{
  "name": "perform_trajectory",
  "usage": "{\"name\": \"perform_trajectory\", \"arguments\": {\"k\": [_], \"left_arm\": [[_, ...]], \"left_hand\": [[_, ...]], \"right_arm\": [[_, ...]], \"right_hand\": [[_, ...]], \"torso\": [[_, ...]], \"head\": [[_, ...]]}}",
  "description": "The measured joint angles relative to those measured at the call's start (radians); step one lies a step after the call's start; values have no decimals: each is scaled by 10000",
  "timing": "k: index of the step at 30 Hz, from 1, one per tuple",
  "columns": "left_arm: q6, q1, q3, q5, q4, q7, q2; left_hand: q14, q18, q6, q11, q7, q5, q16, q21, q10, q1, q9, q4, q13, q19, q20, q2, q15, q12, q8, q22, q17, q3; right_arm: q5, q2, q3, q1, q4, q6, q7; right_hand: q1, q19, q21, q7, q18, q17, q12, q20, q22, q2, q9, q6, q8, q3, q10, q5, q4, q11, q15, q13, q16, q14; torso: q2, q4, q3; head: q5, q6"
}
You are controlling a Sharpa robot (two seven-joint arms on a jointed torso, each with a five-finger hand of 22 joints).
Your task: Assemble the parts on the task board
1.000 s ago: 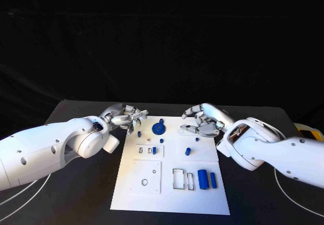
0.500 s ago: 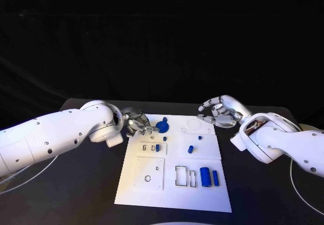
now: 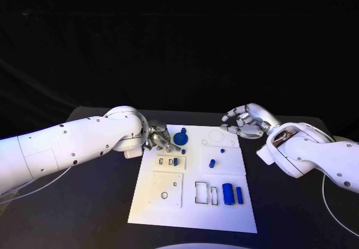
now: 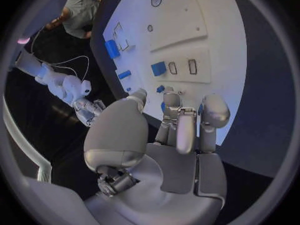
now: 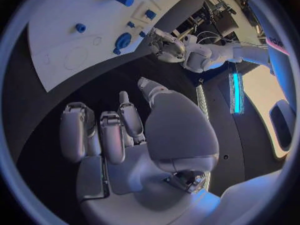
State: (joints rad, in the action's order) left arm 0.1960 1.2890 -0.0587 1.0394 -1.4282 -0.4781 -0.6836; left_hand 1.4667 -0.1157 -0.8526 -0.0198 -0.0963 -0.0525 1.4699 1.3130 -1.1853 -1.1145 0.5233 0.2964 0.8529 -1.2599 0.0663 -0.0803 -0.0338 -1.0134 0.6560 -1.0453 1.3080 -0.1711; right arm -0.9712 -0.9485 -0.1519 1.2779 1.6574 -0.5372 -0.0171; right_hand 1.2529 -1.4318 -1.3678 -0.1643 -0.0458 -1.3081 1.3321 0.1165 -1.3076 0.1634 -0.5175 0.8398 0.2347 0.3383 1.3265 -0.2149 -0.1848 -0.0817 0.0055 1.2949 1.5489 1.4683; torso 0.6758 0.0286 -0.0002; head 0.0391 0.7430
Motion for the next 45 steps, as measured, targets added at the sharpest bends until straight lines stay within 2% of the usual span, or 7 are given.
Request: {"name": "perform_trajectory", "arguments": {"k": [8,17,31,40,45], "left_arm": [[257,18,-104,201,156,-181,316],[516,23,-158,259,261,-269,504],[967,22,-209,247,380,-319,643],[1116,22,-248,209,432,-334,723],[1186,22,-262,148,463,-341,733]], "left_hand": [[0,-2,0,0,0,0,-1,87,0,0,42,0,15,-72,-1,0,0,0,0,-153,-1,0],[0,-2,37,0,37,0,-1,129,1,-2,90,0,-88,-107,-37,2,1,0,0,-229,-2,-1],[0,-2,73,-1,73,0,-2,232,2,-268,195,-4,-59,-143,-1,186,1,0,38,-351,-3,-5],[0,-3,110,38,37,0,-2,279,41,-712,299,-43,-55,-143,-1,329,1,0,38,-417,-4,-380],[-37,-4,144,39,71,1,-2,294,42,-950,353,-42,-38,-143,-1,306,-34,0,37,-458,-4,-709]], "right_arm": [[2,28,-1,0,-54,76,-128],[-19,76,-1,-4,-92,126,-240],[-23,112,-3,-19,-133,156,-307],[-24,150,-3,-29,-154,168,-328],[-24,156,-5,-36,-172,171,-338]], "right_hand": [[0,0,0,0,0,1,-40,0,1,0,1,0,0,0,0,0,0,0,0,-25,0,0],[0,0,47,0,0,2,-40,0,2,0,2,0,0,0,0,0,0,0,0,-44,0,0],[0,0,47,0,0,3,-102,0,-6,0,3,0,-1,-1,-42,0,1,0,0,-79,0,0],[0,0,47,0,0,4,-102,0,-5,0,4,-1,-1,0,-72,0,1,-1,0,-84,0,0],[0,0,47,0,0,4,-102,0,-4,0,4,-1,-1,-1,-72,0,1,-1,0,-101,0,0]], "torso": [[11,-6,-2],[11,-1,1],[11,-1,6],[11,-14,6],[11,-6,6]], "head": [[3,25],[19,96],[81,155],[100,151],[73,163]]}}
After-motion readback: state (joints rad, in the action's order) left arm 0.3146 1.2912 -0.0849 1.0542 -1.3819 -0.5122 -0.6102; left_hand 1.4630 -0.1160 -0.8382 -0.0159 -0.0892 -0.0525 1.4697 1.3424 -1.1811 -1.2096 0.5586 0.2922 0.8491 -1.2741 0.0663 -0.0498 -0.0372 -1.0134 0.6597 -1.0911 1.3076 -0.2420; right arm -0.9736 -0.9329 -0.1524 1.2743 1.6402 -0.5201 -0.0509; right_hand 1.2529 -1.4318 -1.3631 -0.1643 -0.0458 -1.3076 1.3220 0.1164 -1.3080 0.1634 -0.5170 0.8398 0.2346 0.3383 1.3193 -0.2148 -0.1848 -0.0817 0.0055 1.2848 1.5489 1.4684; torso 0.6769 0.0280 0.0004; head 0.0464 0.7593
